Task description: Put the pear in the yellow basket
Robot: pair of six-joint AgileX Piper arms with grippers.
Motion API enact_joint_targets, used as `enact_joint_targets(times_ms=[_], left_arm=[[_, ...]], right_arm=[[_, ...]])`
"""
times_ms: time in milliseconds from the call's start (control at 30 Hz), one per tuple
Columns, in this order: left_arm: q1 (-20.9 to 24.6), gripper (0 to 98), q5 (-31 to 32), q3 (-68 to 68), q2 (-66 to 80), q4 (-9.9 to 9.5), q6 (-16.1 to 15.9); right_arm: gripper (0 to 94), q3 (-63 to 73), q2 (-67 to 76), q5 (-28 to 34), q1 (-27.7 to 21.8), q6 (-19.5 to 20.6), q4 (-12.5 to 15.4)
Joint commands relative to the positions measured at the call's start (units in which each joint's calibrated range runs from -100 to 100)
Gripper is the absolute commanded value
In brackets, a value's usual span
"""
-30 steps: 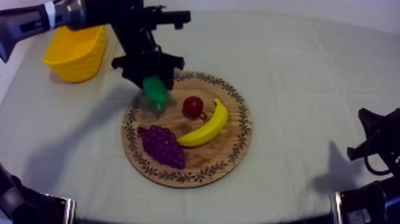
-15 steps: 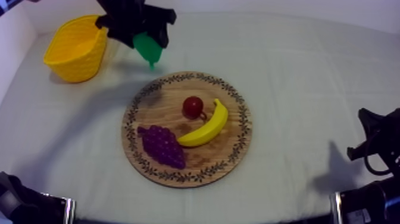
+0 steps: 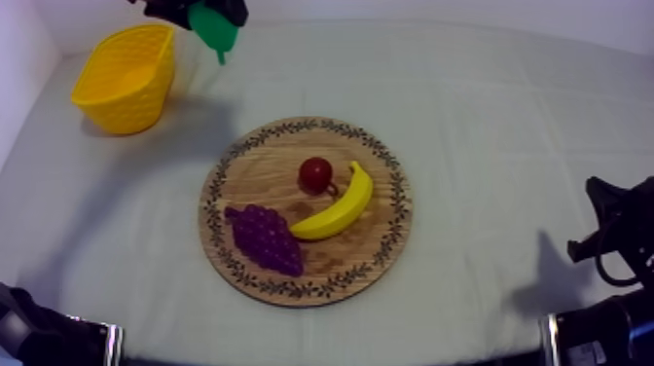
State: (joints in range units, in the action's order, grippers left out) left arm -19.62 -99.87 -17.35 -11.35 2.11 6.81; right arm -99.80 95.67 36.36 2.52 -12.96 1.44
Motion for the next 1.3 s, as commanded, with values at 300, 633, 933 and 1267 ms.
enact_joint_targets(times_ms=[300, 633, 933, 1267], left_arm=[[8.71, 52.4, 0.03, -3.53, -0.59, -0.86, -3.25], [15.87, 52.0, 0.03, -10.21, -4.17, -1.42, -6.12], [19.91, 52.0, 0.03, -16.2, -8.35, -2.13, -7.25], [21.05, 51.9, 0.03, -19.47, -12.1, -2.54, -7.7]], right_arm=[[0.4, 0.02, 0.0, 0.02, 0.01, -0.01, 0.05], [0.4, 0.02, 0.0, 0.02, 0.01, -0.01, 0.05], [0.4, 0.02, 0.0, 0.02, 0.03, -0.01, 0.05], [0.4, 0.02, 0.0, 0.02, 0.08, -0.01, 0.05]])
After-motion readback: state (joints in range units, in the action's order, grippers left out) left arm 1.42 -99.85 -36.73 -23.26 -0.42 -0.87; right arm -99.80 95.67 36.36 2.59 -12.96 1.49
